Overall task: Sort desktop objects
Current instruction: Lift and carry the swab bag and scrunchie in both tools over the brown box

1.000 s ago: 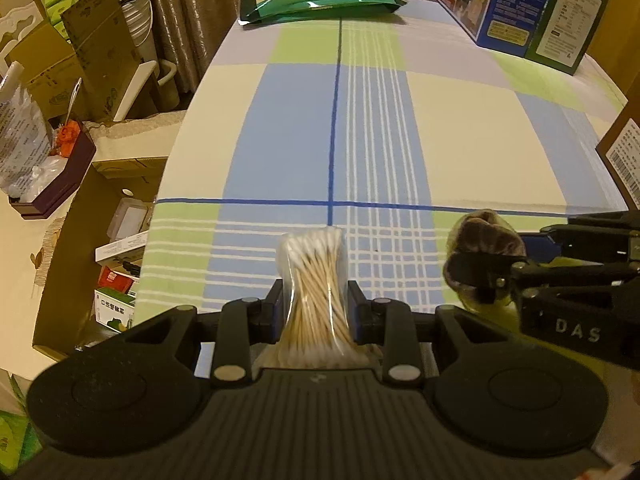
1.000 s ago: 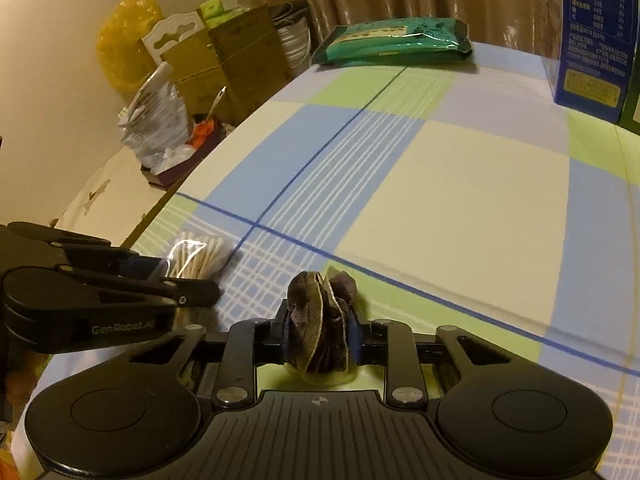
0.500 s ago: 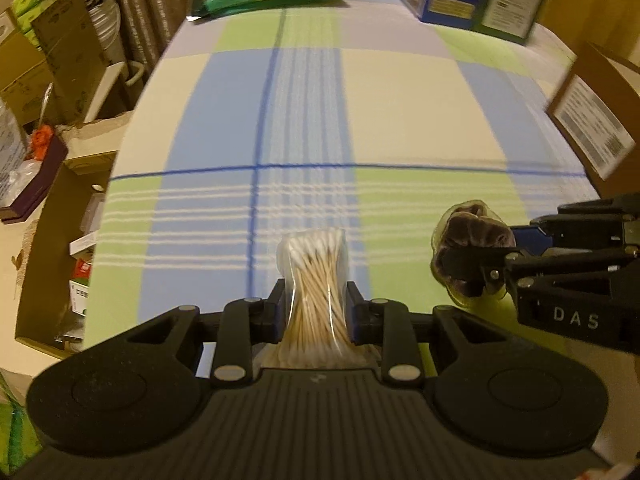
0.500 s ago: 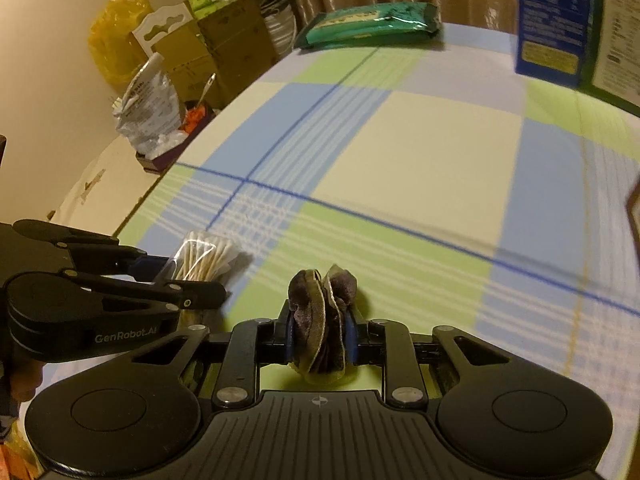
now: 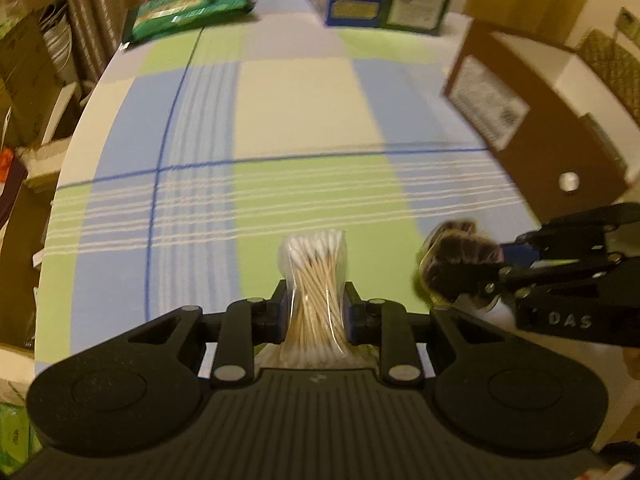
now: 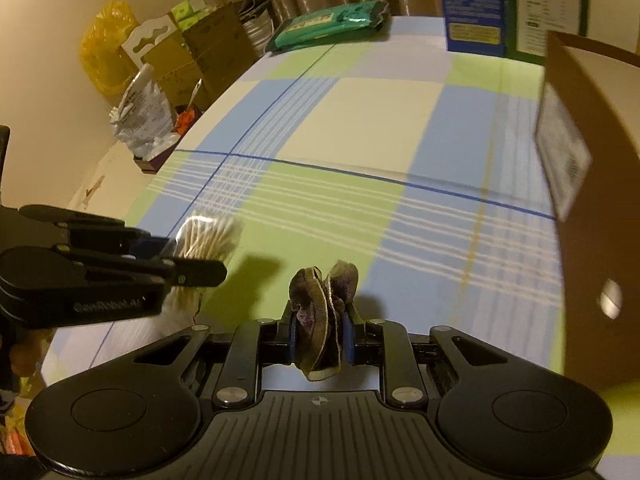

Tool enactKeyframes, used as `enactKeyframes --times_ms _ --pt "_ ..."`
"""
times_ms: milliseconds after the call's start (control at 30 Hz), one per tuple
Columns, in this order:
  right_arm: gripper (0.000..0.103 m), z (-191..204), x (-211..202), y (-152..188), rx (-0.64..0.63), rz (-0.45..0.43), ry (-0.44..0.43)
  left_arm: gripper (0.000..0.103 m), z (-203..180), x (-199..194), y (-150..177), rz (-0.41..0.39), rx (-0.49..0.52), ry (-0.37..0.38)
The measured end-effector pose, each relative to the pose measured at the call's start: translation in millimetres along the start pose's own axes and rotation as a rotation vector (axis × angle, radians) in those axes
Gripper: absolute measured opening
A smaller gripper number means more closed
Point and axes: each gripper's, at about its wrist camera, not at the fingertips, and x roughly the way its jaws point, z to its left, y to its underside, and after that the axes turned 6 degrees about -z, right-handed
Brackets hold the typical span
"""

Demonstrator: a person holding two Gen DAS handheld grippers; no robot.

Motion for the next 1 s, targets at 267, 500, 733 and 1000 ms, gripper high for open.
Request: enactKeyframes --times_ms 267,500,733,1000 --pt "0.018 -15 -58 12 -0.005 -0.049 -0.021 0.021 -53 -36 -8 -0.08 0.022 0.046" --pt "0.018 -34 -115 22 -0.01 -0.094 -0.018 0.021 -98 -56 -12 -0.122 0.031 0.084" --pt "0.018 -72 -174 32 0.035 -0.169 0.032 0.021 -154 -67 -25 -0.16 0.062 0.154" --pt "0.018 -128 -221 16 0.034 -0.25 0.102 0.021 -223 -58 -57 -0.221 0.112 0.222"
